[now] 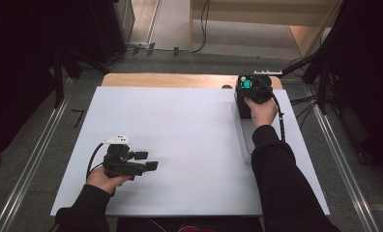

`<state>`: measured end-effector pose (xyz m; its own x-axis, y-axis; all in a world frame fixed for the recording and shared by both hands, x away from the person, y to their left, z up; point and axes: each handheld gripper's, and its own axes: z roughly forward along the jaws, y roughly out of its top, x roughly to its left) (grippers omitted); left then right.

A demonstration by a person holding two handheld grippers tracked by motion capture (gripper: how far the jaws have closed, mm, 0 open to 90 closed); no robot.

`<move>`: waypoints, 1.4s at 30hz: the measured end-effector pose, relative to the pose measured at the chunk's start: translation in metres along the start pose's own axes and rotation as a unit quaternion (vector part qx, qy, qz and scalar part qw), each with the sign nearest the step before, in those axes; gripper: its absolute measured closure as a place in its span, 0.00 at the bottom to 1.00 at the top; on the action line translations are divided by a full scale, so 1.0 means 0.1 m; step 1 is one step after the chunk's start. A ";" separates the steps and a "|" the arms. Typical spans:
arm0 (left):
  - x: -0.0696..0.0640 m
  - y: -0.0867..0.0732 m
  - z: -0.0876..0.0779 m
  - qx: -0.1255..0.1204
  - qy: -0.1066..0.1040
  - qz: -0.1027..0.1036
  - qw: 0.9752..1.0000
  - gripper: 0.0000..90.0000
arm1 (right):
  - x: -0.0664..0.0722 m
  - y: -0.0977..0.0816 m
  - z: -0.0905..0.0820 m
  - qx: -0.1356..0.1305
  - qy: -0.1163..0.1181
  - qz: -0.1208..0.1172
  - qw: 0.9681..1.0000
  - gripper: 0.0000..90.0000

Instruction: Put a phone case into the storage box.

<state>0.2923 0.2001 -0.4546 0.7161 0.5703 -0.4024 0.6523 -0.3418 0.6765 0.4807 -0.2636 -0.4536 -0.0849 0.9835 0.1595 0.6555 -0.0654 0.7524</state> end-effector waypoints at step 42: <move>0.03 0.02 -0.01 -0.002 -0.001 -0.005 1.000 0.34 | 0.17 0.05 -0.62 0.047 0.112 -0.048 0.991 0.06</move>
<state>0.2961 0.2015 -0.4538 0.7099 0.5727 -0.4099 0.6582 -0.3326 0.6754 0.4357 -0.2576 -0.4078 -0.3090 0.9214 0.2356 0.7016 0.0536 0.7105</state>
